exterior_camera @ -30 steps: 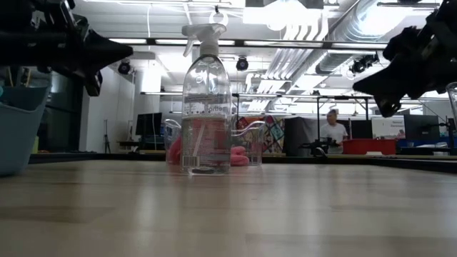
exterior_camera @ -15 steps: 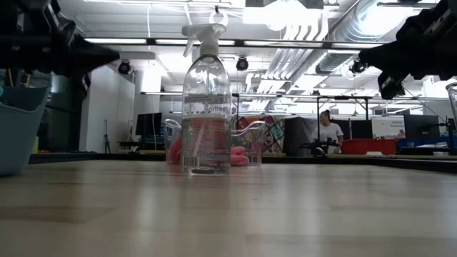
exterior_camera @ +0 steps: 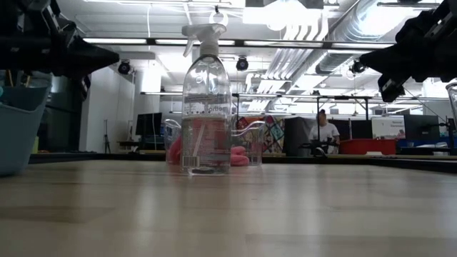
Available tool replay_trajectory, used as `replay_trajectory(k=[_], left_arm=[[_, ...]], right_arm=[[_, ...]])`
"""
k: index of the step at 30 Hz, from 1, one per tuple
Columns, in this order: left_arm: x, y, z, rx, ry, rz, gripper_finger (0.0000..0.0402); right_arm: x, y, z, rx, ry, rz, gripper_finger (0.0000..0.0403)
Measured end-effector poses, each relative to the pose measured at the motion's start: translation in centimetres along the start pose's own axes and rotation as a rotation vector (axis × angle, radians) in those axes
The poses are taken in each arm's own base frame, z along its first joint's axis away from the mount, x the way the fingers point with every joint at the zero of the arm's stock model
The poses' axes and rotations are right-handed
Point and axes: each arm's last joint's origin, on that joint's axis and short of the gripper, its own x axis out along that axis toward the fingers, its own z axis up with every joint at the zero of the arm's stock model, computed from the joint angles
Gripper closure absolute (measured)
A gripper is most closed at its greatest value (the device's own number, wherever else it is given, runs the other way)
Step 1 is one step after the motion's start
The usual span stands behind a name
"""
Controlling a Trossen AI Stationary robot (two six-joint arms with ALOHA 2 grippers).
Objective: Sort microfiber towel by color & place in baskets
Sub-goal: Return to Home Position
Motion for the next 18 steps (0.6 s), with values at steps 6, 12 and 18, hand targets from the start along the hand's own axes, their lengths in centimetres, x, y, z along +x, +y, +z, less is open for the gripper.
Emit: replay_trajectory(k=[6, 12, 18], left_arm=[[0.00, -0.03, -0.02, 0.000, 0.002, -0.003, 0.0401], [0.05, -0.04, -0.16, 0.052, 0.017, -0.002, 0.0401], [0.10, -0.02, -0.26, 0.322, 0.030, -0.008, 0.0401]], right_arm=[[0.00, 0.00, -0.01, 0.000, 0.001, 0.000, 0.0402], [0.00, 0.00, -0.01, 0.000, 0.001, 0.000, 0.0402], [0.00, 0.00, -0.01, 0.000, 0.001, 0.000, 0.0402]])
